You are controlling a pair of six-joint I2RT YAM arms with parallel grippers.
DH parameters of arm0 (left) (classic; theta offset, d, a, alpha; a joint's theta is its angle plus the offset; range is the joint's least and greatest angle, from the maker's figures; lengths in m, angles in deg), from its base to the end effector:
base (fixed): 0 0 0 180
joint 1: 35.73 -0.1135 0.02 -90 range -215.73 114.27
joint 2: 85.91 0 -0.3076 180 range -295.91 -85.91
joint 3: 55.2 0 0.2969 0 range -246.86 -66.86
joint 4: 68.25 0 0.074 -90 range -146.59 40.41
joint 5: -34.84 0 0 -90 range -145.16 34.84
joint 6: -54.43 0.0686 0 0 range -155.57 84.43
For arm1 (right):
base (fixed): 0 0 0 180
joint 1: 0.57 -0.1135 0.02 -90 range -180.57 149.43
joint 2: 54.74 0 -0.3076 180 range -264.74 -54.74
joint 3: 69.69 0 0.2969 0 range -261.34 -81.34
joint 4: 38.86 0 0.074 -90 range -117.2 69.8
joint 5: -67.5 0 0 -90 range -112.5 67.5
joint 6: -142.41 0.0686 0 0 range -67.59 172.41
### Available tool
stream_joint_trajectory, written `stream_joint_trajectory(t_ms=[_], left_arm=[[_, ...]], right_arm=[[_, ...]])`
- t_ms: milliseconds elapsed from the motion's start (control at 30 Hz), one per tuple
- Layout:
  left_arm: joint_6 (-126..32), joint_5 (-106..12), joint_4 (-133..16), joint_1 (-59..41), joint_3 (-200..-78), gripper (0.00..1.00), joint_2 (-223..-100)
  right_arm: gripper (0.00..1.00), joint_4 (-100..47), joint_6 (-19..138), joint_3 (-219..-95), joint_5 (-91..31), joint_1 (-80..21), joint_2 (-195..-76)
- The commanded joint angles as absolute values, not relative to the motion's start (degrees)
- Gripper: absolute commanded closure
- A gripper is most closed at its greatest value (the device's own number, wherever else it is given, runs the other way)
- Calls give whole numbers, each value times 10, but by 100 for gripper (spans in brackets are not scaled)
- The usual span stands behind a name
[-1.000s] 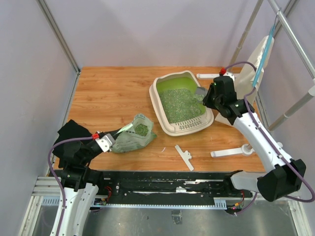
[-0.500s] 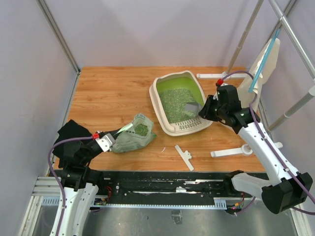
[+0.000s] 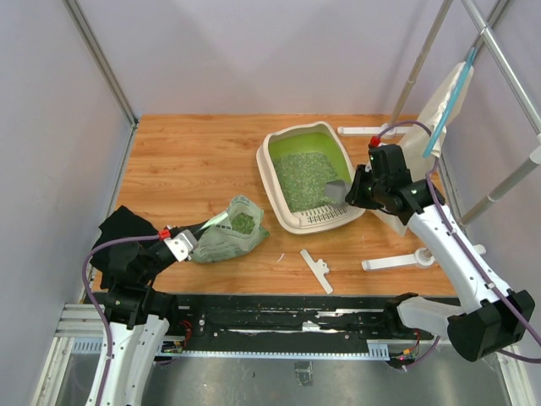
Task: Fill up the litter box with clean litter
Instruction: Pour the cat litter into the litter box.
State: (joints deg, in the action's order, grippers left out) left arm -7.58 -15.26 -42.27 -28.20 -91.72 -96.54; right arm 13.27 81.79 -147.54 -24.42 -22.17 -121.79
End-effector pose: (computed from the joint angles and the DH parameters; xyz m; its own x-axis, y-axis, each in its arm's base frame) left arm 0.1047 -0.0582 0.2997 0.3443 0.3177 -0.8835 0.6510 0.5973 0.4684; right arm 0.2769 0.1121 0.3582 -0.7270 0.2395 -0.6435 -0.0397 0.9209 0.3877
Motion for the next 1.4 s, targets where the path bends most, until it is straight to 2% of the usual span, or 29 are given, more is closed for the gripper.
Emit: stream_joint_trajectory(t_ms=[0,200,367,533,833,1367], left_arm=[[-63,-159,-490,-282,-954,99,-954],[-69,-150,-502,-282,-952,99,-963],[-71,-148,-502,-282,-956,99,-967],[-68,-149,-497,-282,-962,99,-972],[-57,-141,-477,-282,-979,99,-987],[-41,-129,-463,-282,-996,99,-1008]], right_arm=[[99,160,771,-1512,-121,-228,-1191],[99,160,740,-1558,-100,-235,-1215],[99,159,702,-1601,-96,-291,-1251],[99,181,679,-1630,2,-347,-1279],[99,212,688,-1709,-210,-343,-1282],[99,191,735,-1723,-399,-343,-1258]])
